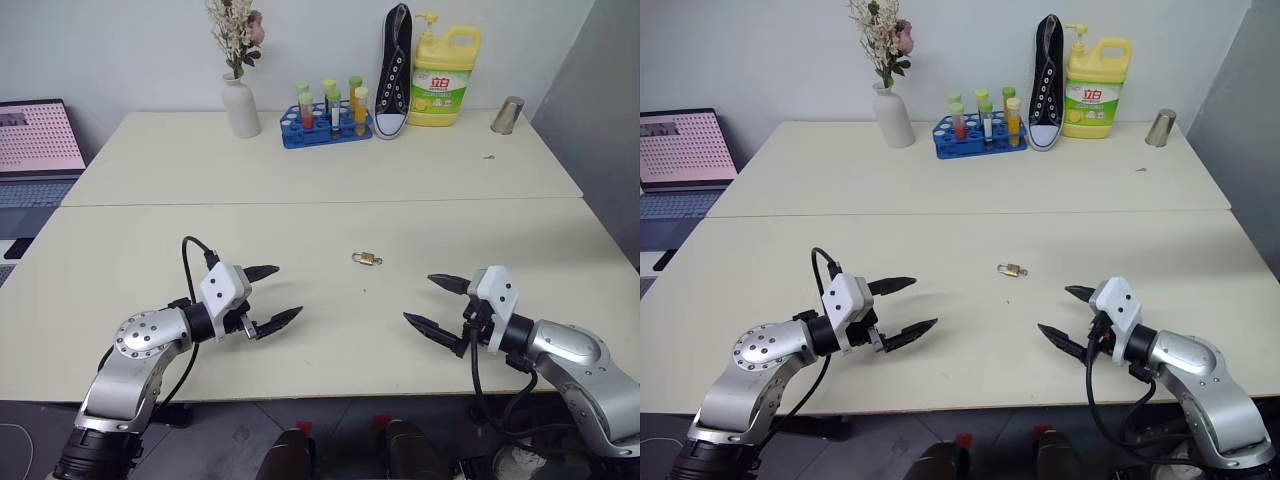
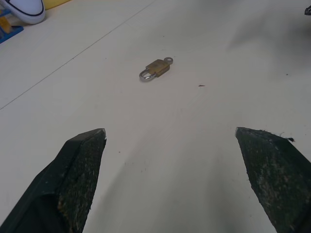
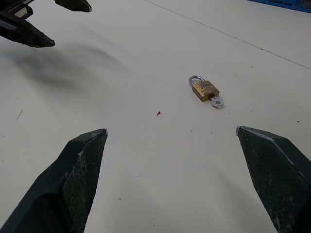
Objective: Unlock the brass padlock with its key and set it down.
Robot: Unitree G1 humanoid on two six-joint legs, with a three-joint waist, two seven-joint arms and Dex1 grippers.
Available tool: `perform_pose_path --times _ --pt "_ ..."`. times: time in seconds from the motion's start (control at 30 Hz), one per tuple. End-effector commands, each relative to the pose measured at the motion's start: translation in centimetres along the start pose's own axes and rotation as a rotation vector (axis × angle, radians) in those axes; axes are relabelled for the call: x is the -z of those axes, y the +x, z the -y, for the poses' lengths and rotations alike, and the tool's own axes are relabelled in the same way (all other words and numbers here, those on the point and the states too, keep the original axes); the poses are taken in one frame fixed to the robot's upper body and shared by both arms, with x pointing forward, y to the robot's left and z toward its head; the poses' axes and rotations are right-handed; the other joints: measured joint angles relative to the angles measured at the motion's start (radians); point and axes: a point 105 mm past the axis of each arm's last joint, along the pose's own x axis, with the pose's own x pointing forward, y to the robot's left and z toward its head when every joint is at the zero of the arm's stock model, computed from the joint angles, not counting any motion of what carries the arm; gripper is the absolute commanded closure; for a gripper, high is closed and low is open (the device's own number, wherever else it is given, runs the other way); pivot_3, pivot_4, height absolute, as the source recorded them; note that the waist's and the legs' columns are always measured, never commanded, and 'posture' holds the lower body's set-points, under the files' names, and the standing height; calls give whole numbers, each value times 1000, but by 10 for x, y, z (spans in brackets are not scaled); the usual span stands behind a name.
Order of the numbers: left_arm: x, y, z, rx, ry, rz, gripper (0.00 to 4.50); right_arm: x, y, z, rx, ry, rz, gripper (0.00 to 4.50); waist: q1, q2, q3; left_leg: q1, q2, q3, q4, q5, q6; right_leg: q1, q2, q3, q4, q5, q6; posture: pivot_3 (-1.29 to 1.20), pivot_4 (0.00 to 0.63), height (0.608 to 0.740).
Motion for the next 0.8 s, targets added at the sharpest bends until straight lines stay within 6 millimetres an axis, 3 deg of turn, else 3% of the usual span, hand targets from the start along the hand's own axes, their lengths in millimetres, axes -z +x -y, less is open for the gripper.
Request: perform_pose_path --times 0.03,0.2,0.33,0.43,0.63,0.8 --pt "-8 -3 -4 -17 15 45 0 -8 0 0 -10 -27 16 43 0 0 0 0 0 0 0 0 0 0 0 0 0 0 0 0 150 740" --pt "-12 7 -12 -3 52 70 0 -9 -1 -3 -26 -17 4 43 1 0 0 0 0 0 0 0 0 0 0 0 0 0 0 0 150 740" --pt "-18 30 -19 66 111 100 0 -14 -2 -7 -41 28 0 43 2 0 0 0 -1 0 1 0 0 1 0 -1 0 0 0 0 150 740" --pt "-25 57 -25 152 158 121 0 -23 -3 -10 -28 79 14 43 3 -1 0 0 -2 0 1 0 0 1 0 -1 0 0 0 0 150 740" --pt "-37 119 -36 323 218 105 0 -22 -4 -20 12 159 -97 43 5 -3 0 -2 -3 1 2 0 0 1 0 -2 0 0 0 0 150 740" --pt "-35 144 -30 418 212 34 0 -20 -9 -29 51 231 -123 43 -7 -4 1 -2 -3 4 1 0 0 -1 0 -1 0 0 0 0 150 740"
